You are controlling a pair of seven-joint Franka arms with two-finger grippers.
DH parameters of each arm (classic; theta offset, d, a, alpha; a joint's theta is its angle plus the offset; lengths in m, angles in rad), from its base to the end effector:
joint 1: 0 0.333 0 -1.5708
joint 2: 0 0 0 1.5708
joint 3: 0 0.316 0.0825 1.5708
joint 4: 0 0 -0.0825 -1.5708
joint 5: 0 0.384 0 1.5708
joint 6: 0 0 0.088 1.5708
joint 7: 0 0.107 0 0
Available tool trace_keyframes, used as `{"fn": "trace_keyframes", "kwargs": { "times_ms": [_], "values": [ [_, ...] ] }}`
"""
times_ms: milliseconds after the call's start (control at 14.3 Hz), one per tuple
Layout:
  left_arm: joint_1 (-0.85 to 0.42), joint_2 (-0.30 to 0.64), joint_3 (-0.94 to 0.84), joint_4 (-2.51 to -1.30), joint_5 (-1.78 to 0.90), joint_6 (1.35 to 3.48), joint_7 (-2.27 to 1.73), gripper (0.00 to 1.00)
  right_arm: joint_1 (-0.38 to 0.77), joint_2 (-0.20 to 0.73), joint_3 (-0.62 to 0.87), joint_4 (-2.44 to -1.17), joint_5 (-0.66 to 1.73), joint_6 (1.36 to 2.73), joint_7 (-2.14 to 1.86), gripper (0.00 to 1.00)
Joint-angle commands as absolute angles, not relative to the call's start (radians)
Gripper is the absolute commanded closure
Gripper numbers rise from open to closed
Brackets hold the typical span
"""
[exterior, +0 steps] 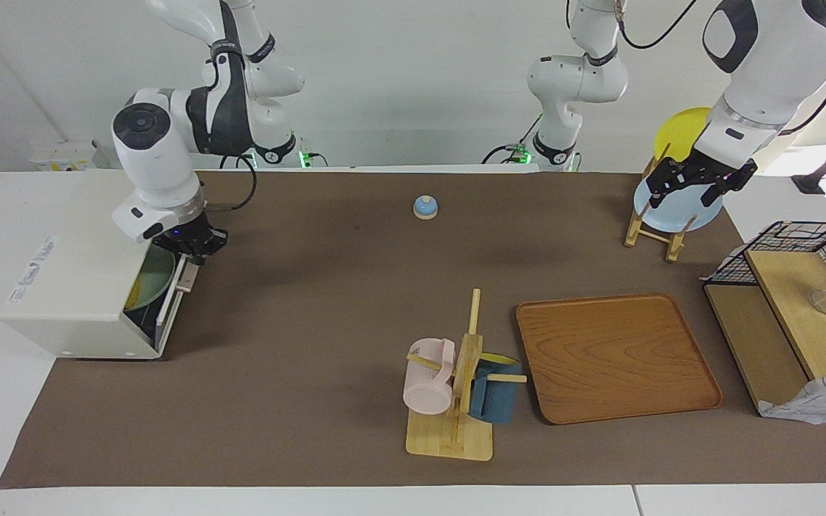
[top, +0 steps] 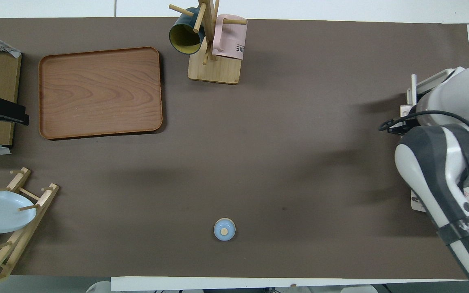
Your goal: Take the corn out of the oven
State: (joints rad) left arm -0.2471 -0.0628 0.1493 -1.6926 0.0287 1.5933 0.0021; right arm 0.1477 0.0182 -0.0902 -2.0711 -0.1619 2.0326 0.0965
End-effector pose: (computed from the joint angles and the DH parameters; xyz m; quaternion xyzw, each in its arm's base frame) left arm 0.5329 -0.0469 0.6028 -0.9985 0.0507 0.0181 0.0106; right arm 0.5444 0.0224 0.4177 0.9968 0.0186 -0.0226 0.0741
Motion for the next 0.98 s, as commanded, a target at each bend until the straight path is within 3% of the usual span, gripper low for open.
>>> {"fn": "trace_keyframes", "kwargs": {
  "times_ms": [0, 209, 349, 419, 488, 558, 628, 907],
  "values": [
    [-0.236, -0.071, 0.144, -1.689, 0.028, 1.58, 0.021, 0.0, 0.201, 0.116, -0.094, -2.091, -0.152, 2.17, 0.193, 1.0],
    [-0.236, -0.071, 0.144, -1.689, 0.028, 1.58, 0.021, 0.0, 0.236, 0.159, -0.091, -2.083, -0.112, 2.227, 0.224, 1.0],
    [-0.236, -0.071, 0.144, -1.689, 0.028, 1.58, 0.021, 0.0, 0.3, 0.175, -0.087, -2.001, -0.046, 2.165, 0.258, 0.99],
    [-0.236, -0.071, 0.144, -1.69, 0.028, 1.578, 0.021, 0.0, 0.302, 0.175, -0.089, -1.95, -0.046, 2.087, 0.27, 0.91],
    [-0.236, -0.071, 0.144, -1.689, 0.028, 1.582, 0.021, 0.0, 0.281, 0.164, -0.095, -1.924, -0.046, 2.038, 0.268, 0.62],
    [-0.236, -0.071, 0.144, -1.69, 0.028, 1.58, 0.021, 0.0, 0.246, 0.144, -0.101, -1.931, -0.048, 2.027, 0.264, 0.46],
    [-0.236, -0.071, 0.144, -1.69, 0.028, 1.58, 0.021, 0.0, 0.211, 0.127, -0.101, -1.946, -0.048, 2.011, 0.259, 0.37],
    [-0.236, -0.071, 0.144, -1.69, 0.028, 1.58, 0.021, 0.0, 0.123, 0.1, -0.101, -2.038, -0.052, 2.042, 0.198, 0.36]
  ]
}}
